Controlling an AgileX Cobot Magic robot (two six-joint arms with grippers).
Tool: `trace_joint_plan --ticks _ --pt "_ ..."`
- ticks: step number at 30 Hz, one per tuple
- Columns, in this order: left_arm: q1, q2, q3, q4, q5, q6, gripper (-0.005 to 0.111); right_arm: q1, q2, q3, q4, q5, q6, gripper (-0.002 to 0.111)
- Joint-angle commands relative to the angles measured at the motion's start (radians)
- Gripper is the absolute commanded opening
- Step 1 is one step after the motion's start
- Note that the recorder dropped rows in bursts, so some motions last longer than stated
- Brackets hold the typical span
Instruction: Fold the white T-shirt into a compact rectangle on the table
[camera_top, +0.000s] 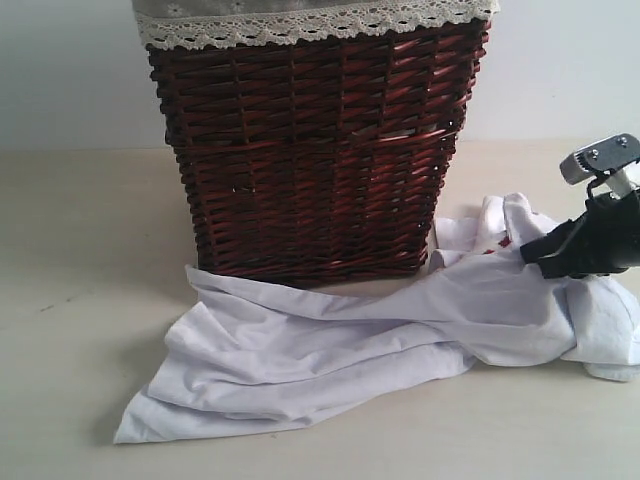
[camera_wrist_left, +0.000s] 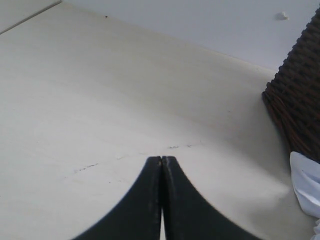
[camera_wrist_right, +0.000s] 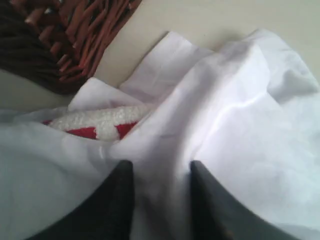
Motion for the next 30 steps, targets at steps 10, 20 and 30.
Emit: trace_joint_plan --ticks 10,20,30 --pt "-0.006 0.004 0.002 -0.003 -0.003 -0.004 0.0 0.007 -0.427 -0.008 -0.542 0.253 0.181 0.0" --pt "-0.006 0.004 0.002 -0.003 -0.003 -0.004 0.0 0.007 -0.72 -0.006 -1.094 0.653 0.34 0.0" --pt "-0.006 0.004 0.002 -0.003 -0.003 -0.004 0.0 0.008 -0.781 0.108 -1.198 0.653 0.434 0.003"
